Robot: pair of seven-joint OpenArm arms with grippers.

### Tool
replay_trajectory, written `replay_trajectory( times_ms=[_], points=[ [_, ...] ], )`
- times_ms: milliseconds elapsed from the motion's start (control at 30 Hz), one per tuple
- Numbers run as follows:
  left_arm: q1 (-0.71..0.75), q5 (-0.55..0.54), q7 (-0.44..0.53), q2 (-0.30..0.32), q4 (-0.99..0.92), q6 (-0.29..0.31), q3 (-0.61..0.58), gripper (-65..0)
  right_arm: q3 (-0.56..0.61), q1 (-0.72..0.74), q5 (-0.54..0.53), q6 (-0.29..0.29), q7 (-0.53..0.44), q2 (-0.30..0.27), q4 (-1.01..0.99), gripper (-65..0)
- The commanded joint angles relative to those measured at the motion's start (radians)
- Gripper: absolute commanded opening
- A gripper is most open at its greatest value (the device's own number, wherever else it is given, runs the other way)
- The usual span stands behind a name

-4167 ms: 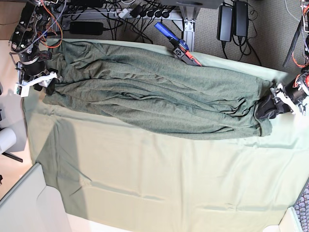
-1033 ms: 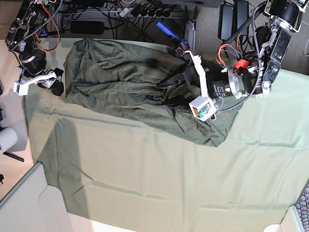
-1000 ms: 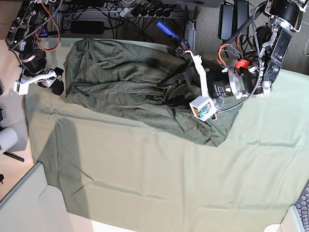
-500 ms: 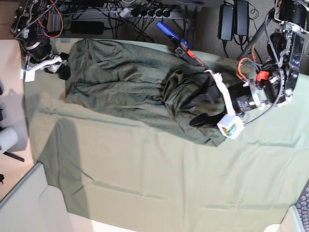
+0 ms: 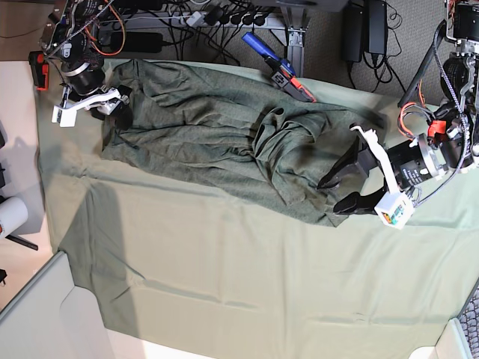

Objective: Fold the T-shirt properly
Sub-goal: 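Carry the hem end with the left gripper over toward the collar end, then release the left gripper and move the right gripper onto the folded bundle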

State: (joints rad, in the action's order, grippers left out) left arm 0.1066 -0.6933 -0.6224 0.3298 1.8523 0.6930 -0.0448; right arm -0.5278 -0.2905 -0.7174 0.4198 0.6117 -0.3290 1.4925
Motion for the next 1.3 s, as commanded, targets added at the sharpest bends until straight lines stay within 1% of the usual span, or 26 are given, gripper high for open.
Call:
replay_trajectory(
  times_ms=[0, 67, 100, 133, 267, 300, 333, 433, 500, 567, 667, 767, 900, 1000, 1033, 1133, 1200, 1267],
  points=[
    [-0.009, -0.021, 0.019, 0.006, 0.018, 0.005, 0.015, -29.8, 0.000, 0.000, 0.003, 0.011, 0.011, -0.005, 0.009, -23.3],
    [-0.003, -0.021, 0.018, 0.006, 0.018, 0.005, 0.027, -29.8, 0.000, 0.002, 0.010, 0.011, -0.011, -0.003, 0.009, -24.0],
    [-0.001, -0.021, 0.016, 0.009, 0.018, 0.005, 0.029, -29.8, 0.000, 0.002, 0.021, 0.011, -0.018, -0.003, 0.009, -27.7],
    [0.000, -0.021, 0.015, 0.014, 0.018, 0.005, 0.029, -29.8, 0.000, 0.005, 0.023, 0.011, -0.026, -0.003, 0.009, -33.5],
    [0.000, -0.021, 0.015, 0.042, 0.018, 0.005, 0.029, -29.8, 0.000, 0.021, 0.042, 0.011, -0.056, -0.003, 0.009, -62.9],
    [0.000, -0.021, 0.013, 0.050, 0.018, 0.005, 0.029, -29.8, 0.000, 0.022, 0.056, 0.011, -0.075, -0.004, 0.009, -65.0],
    [0.000, -0.021, 0.012, 0.058, 0.018, 0.005, 0.029, -29.8, 0.000, 0.024, 0.072, 0.011, -0.090, -0.004, 0.009, -65.0],
    [-0.001, -0.020, 0.012, 0.084, 0.018, 0.005, 0.029, -29.8, 0.000, 0.037, 0.121, 0.011, -0.095, -0.009, 0.009, -65.0],
    [0.000, -0.019, 0.012, 0.102, 0.018, 0.005, 0.029, -29.8, 0.000, 0.044, 0.144, 0.011, -0.098, -0.023, 0.009, -65.0],
    [0.000, -0.012, 0.012, 0.121, 0.018, 0.005, 0.029, -29.8, -0.003, 0.047, 0.164, 0.010, -0.108, -0.047, 0.009, -65.0],
    [0.000, 0.006, 0.012, 0.142, 0.018, 0.005, 0.029, -29.8, -0.003, 0.046, 0.198, 0.009, -0.123, -0.097, 0.005, -65.0],
    [-0.001, 0.005, 0.012, 0.144, 0.018, 0.005, 0.037, -29.8, -0.003, 0.046, 0.197, 0.007, -0.122, -0.143, -0.014, -65.0],
    [0.000, 0.003, 0.012, 0.144, 0.018, 0.005, 0.038, -29.8, -0.014, 0.047, 0.198, 0.006, -0.124, -0.172, -0.037, -65.0],
    [0.000, 0.004, 0.011, 0.145, 0.018, 0.005, 0.038, -29.8, -0.039, 0.048, 0.195, 0.007, -0.129, -0.174, -0.043, -65.0],
    [0.000, 0.004, 0.011, 0.145, 0.018, 0.005, 0.038, -29.8, -0.045, 0.047, 0.177, 0.007, -0.125, -0.175, -0.043, -65.0],
    [0.000, 0.011, 0.011, 0.145, 0.018, 0.005, 0.038, -29.8, -0.050, 0.050, 0.068, 0.008, -0.090, -0.173, -0.039, -65.0],
    [0.003, 0.032, 0.011, 0.145, 0.018, 0.005, 0.040, -29.8, -0.050, 0.052, 0.014, 0.008, -0.082, -0.156, -0.013, -65.0],
    [0.008, 0.044, 0.012, 0.152, 0.018, 0.005, 0.054, -29.8, -0.050, 0.058, -0.011, 0.011, -0.060, -0.114, 0.048, -65.0]
  ],
)
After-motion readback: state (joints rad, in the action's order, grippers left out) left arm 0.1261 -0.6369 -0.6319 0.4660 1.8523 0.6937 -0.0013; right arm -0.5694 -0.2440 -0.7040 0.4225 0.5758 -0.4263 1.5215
